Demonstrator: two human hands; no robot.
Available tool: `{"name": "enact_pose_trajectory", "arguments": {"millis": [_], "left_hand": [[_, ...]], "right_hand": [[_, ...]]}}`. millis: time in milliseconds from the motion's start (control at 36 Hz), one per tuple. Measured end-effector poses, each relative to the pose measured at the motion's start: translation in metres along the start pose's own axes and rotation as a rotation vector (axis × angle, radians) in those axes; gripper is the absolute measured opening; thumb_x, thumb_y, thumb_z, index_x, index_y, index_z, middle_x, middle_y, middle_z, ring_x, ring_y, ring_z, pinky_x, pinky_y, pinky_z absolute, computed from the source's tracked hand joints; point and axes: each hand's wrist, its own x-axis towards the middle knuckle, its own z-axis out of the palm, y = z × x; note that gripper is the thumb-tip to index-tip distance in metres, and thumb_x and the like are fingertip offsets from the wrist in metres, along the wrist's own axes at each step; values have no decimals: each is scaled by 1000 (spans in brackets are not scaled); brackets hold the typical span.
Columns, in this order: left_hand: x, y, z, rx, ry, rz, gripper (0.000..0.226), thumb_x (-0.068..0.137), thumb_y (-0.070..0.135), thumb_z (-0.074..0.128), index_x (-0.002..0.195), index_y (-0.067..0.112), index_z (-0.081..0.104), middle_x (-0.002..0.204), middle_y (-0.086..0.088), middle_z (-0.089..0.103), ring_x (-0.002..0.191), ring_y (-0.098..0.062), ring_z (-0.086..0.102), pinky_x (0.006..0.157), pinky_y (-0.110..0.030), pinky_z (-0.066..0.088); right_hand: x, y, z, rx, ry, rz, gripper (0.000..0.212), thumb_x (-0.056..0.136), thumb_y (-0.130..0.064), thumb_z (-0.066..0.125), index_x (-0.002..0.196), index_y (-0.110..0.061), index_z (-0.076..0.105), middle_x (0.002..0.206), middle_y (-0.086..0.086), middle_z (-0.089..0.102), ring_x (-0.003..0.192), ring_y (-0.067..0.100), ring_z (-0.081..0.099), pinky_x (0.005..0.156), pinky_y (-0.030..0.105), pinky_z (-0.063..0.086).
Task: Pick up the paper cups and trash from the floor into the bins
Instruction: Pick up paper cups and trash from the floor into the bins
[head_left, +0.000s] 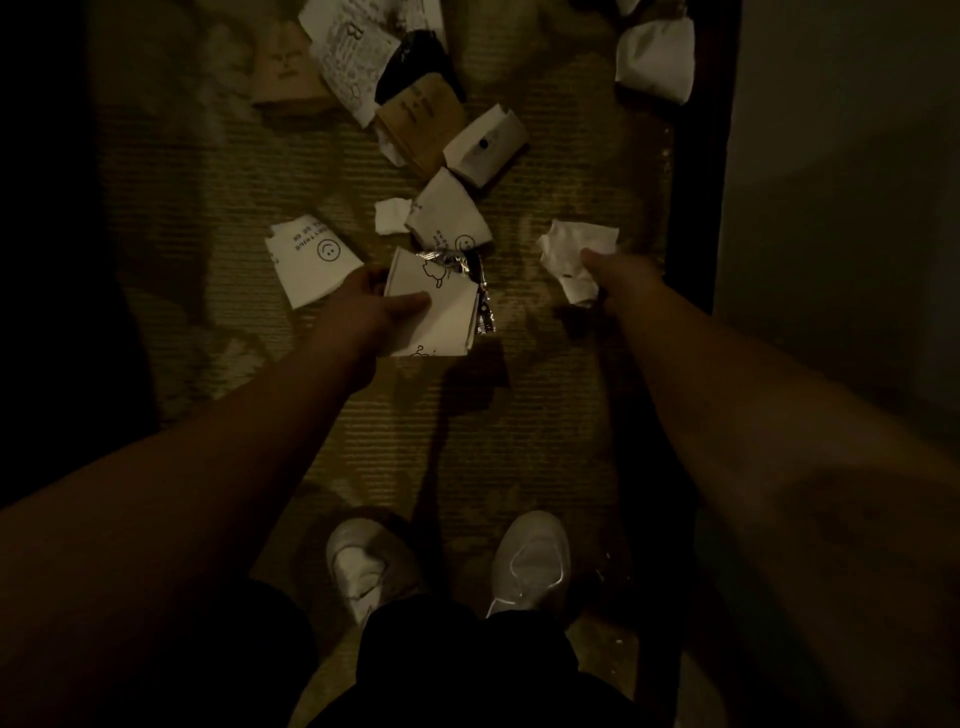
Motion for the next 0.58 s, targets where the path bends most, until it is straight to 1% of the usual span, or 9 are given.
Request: {"name": "enact_pose_trajectory", "arguments": {"millis": [111, 194, 278, 333, 361, 417, 444, 500, 583], "left_hand": [[1, -2, -3, -23, 17, -3, 61, 84, 8, 75, 138, 12, 48, 125, -7, 63, 104, -24, 65, 78, -39, 57], [-3, 0, -5, -30, 23, 0, 63, 84, 8, 75, 140, 11, 47, 127, -8, 62, 101, -23, 65, 74, -38, 57], [-7, 4, -9, -28, 25, 10, 62, 84, 9, 75, 139, 11, 47, 126, -7, 62, 101, -23, 65, 71, -38, 57], [-9, 5, -12, -25, 31, 18, 61, 84, 9, 75, 139, 11, 48, 126, -7, 62, 102, -24, 65, 73, -40, 58], [-11, 6, -15, -27, 37, 19, 61, 84, 9, 75, 139, 11, 48, 126, -7, 62, 104, -25, 64, 78, -42, 58], [-16, 6, -20, -35, 49, 13, 60, 84, 9, 75, 138, 12, 49, 127, -7, 62, 108, -27, 63, 86, -48, 57], [-19, 5, -23, -37, 60, 13, 60, 83, 10, 76, 137, 12, 49, 127, -7, 62, 108, -28, 63, 87, -49, 57], [-28, 6, -29, -41, 77, 14, 59, 83, 10, 76, 136, 13, 50, 127, -8, 62, 107, -28, 63, 82, -46, 58], [-50, 8, -39, -49, 84, 3, 58, 85, 10, 75, 136, 12, 50, 126, -7, 62, 106, -27, 63, 76, -42, 57]], "right_hand": [[-7, -2, 0, -52, 73, -45, 63, 95, -27, 66, 148, -6, 40, 143, 14, 50, 125, 28, 55, 81, 31, 47], [-16, 0, 2, -37, 123, -89, 59, 90, -24, 71, 143, -10, 48, 138, 11, 56, 119, 27, 59, 74, 28, 45], [-25, 0, 3, -49, 148, -156, 57, 88, -21, 72, 140, -11, 50, 135, 10, 58, 118, 27, 60, 77, 28, 46], [-31, 0, 4, -79, 134, -189, 56, 89, -21, 72, 140, -10, 50, 136, 11, 58, 120, 28, 59, 83, 30, 48], [-35, -1, 5, -97, 121, -200, 55, 90, -21, 71, 140, -9, 50, 136, 12, 58, 121, 28, 58, 85, 29, 48], [-46, -3, 7, -107, 92, -216, 50, 93, -19, 68, 139, -7, 51, 136, 13, 58, 122, 28, 58, 82, 24, 45], [-51, -4, 8, -110, 78, -222, 48, 94, -18, 66, 139, -6, 52, 136, 14, 58, 122, 28, 58, 80, 23, 44], [-68, -9, 9, -111, 50, -215, 47, 94, -15, 66, 138, -6, 53, 134, 14, 59, 121, 29, 59, 79, 24, 45], [-101, -15, 14, -117, -8, -219, 48, 90, -17, 72, 135, -10, 58, 130, 13, 62, 115, 29, 62, 85, 33, 53]]}}
